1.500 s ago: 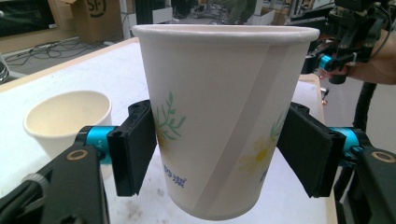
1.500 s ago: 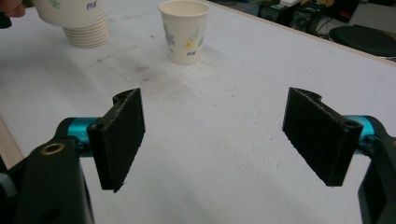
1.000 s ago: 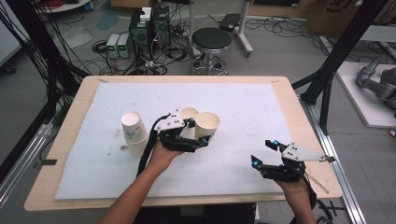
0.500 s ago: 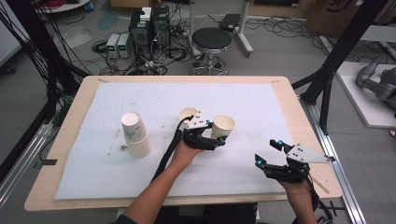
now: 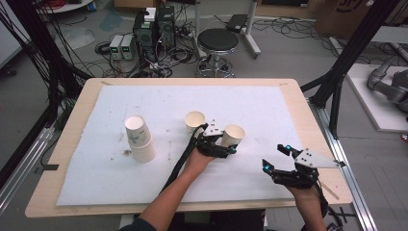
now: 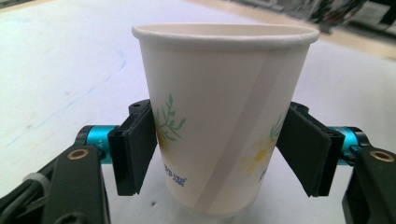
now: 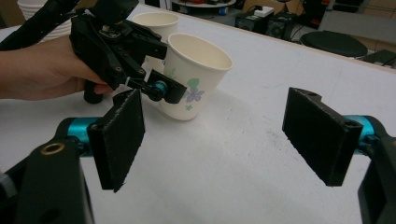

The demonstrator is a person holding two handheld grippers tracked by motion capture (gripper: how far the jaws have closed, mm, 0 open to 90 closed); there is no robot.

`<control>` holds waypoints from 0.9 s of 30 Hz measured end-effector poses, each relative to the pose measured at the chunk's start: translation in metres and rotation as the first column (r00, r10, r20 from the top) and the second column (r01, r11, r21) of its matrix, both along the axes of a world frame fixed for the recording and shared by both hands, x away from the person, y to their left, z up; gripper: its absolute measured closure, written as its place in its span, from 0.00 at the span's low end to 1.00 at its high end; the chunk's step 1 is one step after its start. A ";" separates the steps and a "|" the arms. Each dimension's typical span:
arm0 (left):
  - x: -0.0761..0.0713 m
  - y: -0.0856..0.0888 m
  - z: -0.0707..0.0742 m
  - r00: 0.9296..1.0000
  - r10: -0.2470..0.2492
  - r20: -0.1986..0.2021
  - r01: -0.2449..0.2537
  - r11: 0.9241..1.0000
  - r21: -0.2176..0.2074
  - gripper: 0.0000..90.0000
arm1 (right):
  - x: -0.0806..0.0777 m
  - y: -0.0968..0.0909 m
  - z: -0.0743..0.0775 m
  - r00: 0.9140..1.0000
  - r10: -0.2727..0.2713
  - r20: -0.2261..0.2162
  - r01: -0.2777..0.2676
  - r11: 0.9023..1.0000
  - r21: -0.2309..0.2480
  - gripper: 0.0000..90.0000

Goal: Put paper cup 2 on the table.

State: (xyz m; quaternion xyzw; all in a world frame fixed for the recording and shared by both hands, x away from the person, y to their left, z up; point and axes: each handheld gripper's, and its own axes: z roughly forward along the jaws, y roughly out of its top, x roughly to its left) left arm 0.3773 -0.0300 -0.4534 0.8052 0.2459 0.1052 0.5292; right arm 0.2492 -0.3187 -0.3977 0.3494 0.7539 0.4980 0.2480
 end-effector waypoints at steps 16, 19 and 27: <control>-0.012 0.009 0.000 1.000 0.010 -0.011 -0.009 0.995 0.096 0.35 | 0.000 0.003 -0.001 1.000 0.010 -0.006 -0.010 1.000 0.000 0.24; -0.014 0.011 -0.001 1.000 0.007 -0.009 -0.006 0.996 0.088 0.34 | 0.001 0.004 -0.001 1.000 0.015 -0.008 -0.015 1.000 -0.005 0.24; -0.029 0.034 0.001 1.000 -0.008 -0.002 0.008 1.000 0.027 0.24 | 0.001 0.005 -0.003 1.000 0.021 -0.016 -0.022 1.000 -0.007 0.24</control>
